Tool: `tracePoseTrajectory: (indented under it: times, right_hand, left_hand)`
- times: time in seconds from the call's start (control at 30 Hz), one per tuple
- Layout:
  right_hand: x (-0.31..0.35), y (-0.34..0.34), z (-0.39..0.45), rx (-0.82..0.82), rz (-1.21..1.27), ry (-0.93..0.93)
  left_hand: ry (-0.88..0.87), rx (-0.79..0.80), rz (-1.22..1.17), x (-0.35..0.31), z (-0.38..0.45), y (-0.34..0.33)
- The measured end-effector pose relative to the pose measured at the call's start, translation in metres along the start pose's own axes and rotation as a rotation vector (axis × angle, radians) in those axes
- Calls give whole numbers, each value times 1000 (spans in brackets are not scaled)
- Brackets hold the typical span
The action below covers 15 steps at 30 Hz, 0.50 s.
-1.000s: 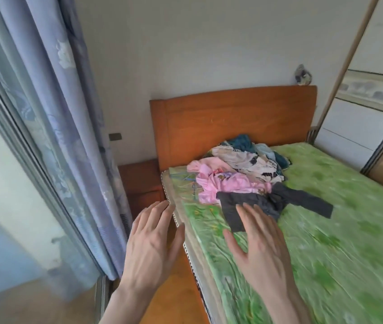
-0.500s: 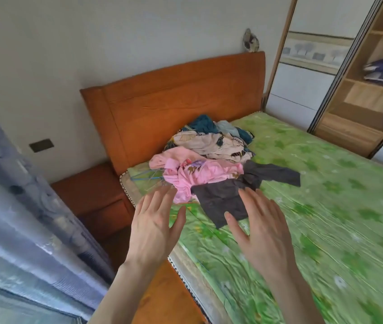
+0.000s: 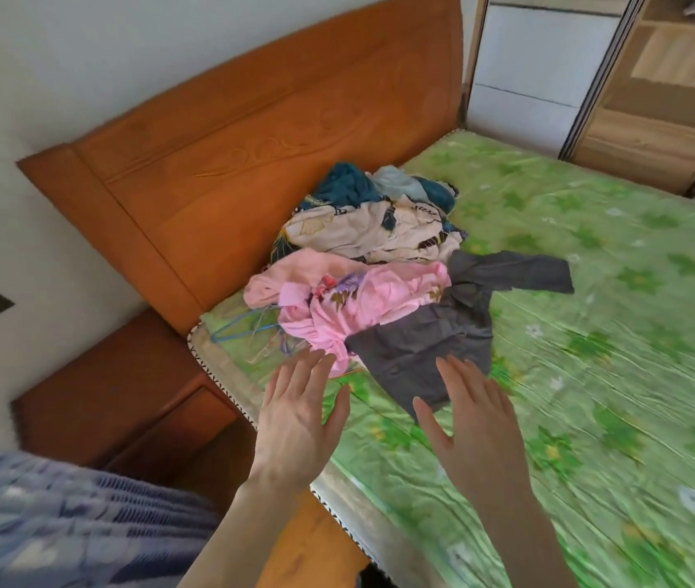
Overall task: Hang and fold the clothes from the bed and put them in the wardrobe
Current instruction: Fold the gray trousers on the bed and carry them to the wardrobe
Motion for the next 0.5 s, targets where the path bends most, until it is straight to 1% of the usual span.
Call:
tracePoseTrajectory:
  times: [0.2, 0.27, 0.33, 0.4, 0.5]
  right_hand:
    - [-3, -64, 57, 61, -39, -62]
    - [-11, -91, 72, 114, -73, -70]
    - [-21, -121, 84, 193, -111, -99]
    - [-33, -153, 95, 253, -154, -137]
    - [-49, -202, 111, 313, -190, -204]
  left_hand:
    - [-40, 28, -76, 51, 46, -67]
    - [-24, 47, -91, 72, 56, -96]
    - [14, 113, -112, 92, 64, -132]
    - [47, 217, -135, 108, 70, -174]
    - [20, 375, -183, 127, 73, -240]
Point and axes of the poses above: each hand's wrist, its own z-axis towards the middle knuckle, its own y-axis out of the back of the hand, x = y × z, the point moved 8 cm from there along z, towards the middle knuckle, and after that the axes turned 6 degrees about -y, right-handed, at the moved point
